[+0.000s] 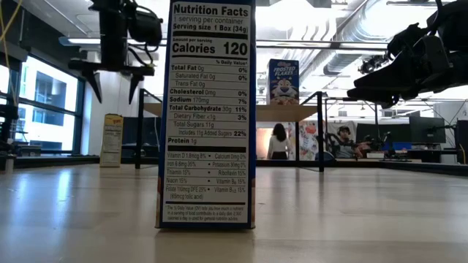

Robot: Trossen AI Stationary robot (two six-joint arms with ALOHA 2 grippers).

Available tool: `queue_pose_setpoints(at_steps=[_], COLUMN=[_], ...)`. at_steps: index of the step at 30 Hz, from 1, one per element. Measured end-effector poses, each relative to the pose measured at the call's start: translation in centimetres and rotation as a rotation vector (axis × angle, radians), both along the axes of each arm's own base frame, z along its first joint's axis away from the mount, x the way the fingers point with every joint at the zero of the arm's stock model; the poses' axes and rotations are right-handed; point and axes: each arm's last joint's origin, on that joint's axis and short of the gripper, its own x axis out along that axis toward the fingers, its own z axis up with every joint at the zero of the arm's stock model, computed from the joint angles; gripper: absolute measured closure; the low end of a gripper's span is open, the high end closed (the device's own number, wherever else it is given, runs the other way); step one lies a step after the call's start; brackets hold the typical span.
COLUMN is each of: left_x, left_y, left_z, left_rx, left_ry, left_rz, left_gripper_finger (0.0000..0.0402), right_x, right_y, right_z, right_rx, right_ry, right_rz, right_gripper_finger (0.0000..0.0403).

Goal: Stack cereal on shelf
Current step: Put the yellow cereal box on the shelf aligned with the other yellow cereal boxes

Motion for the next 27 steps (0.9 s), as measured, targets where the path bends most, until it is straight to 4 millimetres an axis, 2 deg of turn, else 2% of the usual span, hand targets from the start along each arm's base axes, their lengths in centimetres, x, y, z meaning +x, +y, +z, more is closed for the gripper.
queue_pose_setpoints(at_steps=[4, 21, 27], left_x=[-0.4, -2.0, -2.2], left_y=[0.2, 1.1, 1.7], left_z=[-0.6, -3.9, -4.6], left_rx=[-0.034, -0.096, -0.094], left_ry=[-0.002, -0.081, -0.127], left_rz=[0.008, 0.054, 0.036], left_gripper_finger=[0.0083, 0.0082, 0.0098], right_x=[0.0, 0.0, 0.0], right_y=[0.0, 0.0, 0.0], right_z=[0.0, 0.0, 0.0], right_rx=[0.0, 0.0, 0.0], right_ry=[0.0, 0.0, 0.0], right_rz=[0.0, 0.0, 0.0], right_gripper_finger=[0.0171, 0.0171, 0.0171])
